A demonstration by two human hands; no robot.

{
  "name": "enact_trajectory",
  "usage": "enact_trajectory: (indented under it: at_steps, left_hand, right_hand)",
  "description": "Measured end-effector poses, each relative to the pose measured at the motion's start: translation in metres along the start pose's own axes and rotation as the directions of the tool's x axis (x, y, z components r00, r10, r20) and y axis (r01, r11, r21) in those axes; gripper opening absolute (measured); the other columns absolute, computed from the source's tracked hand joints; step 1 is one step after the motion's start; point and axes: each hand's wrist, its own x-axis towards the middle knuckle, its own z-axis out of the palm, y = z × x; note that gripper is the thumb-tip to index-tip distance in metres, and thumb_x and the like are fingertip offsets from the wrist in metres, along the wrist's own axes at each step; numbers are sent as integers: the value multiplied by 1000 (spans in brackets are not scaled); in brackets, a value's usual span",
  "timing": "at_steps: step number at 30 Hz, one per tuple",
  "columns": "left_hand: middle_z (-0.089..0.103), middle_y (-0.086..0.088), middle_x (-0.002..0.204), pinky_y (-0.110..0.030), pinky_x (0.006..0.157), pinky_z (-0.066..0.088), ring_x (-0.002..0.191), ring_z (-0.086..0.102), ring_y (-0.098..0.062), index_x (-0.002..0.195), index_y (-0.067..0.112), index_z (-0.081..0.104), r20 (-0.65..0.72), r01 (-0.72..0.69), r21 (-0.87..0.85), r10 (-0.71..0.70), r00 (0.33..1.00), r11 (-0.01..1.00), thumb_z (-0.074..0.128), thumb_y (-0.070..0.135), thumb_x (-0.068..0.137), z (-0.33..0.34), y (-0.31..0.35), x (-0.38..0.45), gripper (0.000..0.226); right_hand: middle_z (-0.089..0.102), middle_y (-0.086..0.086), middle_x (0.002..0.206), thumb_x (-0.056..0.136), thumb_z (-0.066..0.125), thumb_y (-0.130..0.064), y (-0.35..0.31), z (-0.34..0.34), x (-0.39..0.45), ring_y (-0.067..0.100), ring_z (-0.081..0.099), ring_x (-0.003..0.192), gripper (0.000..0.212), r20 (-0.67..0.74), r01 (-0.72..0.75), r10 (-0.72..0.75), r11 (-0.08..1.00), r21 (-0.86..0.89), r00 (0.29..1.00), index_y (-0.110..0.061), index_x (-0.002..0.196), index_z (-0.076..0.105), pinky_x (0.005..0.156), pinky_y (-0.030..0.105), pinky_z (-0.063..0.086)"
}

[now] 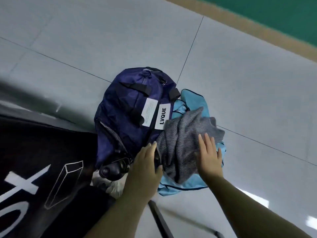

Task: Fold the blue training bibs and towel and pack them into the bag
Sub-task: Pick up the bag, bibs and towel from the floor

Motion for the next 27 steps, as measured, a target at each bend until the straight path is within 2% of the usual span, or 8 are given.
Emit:
enact_trajectory:
  at_steps: [3,7,12,17,19,22,24,27]
  left_hand:
    - [20,8,155,-28,115,22,143,17,-9,150,23,17,14,1,2,-1,1000,1000,51,23,95,21,-8,18,65]
    - [16,7,156,-24,114,19,143,16,-9,151,21,15,102,32,-43,-27,994,999,48,21,97,50,-10,32,63]
    - [10,2,159,-29,116,18,145,14,-14,152,19,8,134,81,-99,-68,989,992,49,21,97,75,-20,67,69]
    - [19,-1,158,-39,115,26,143,24,-19,153,25,3,156,175,-333,-128,979,926,53,24,94,109,-26,87,78]
    - [34,-1,149,-40,110,32,137,33,-21,151,26,18,205,126,-254,-74,976,959,53,29,93,123,-24,84,67]
    - [42,-3,138,-43,109,28,134,29,-26,138,25,38,272,-26,63,8,962,998,49,39,94,129,-23,91,48]
    - [21,-4,151,-53,116,11,141,11,-26,139,34,36,298,-15,211,-50,953,977,45,49,94,123,-23,104,49]
    - [-5,1,157,-67,107,-7,143,-6,-31,135,48,36,338,-27,295,-78,938,955,40,63,89,113,-28,121,49]
  right_hand:
    - [-1,1,162,97,45,-42,10,8,26,23,-7,148,71,-26,-33,34,999,14,999,-24,153,6,118,50,-1]
    - [-3,2,161,80,67,-55,23,11,57,27,-6,148,103,-3,-73,74,994,75,997,-23,153,2,116,54,3]
    - [-16,2,160,59,79,-63,33,10,93,32,-14,146,134,174,-151,143,988,33,974,-30,151,-13,113,63,2]
    - [-21,-1,158,56,82,-62,41,28,111,33,-17,145,139,323,-214,189,976,44,927,-37,147,-19,111,68,2]
    - [-22,-2,158,61,83,-53,45,39,113,32,-16,146,134,360,-230,193,971,64,913,-36,148,-18,112,67,3]
    - [-20,-2,159,77,75,-41,52,55,112,32,-14,146,114,348,-224,182,971,83,920,-33,150,-12,112,68,6]
    - [-19,0,159,80,72,-40,56,64,111,33,-14,146,108,329,-219,174,970,106,928,-31,151,-8,113,66,6]
    - [-18,2,160,74,73,-49,61,73,112,34,-15,146,112,310,-182,138,976,118,941,-29,152,-6,114,64,6]
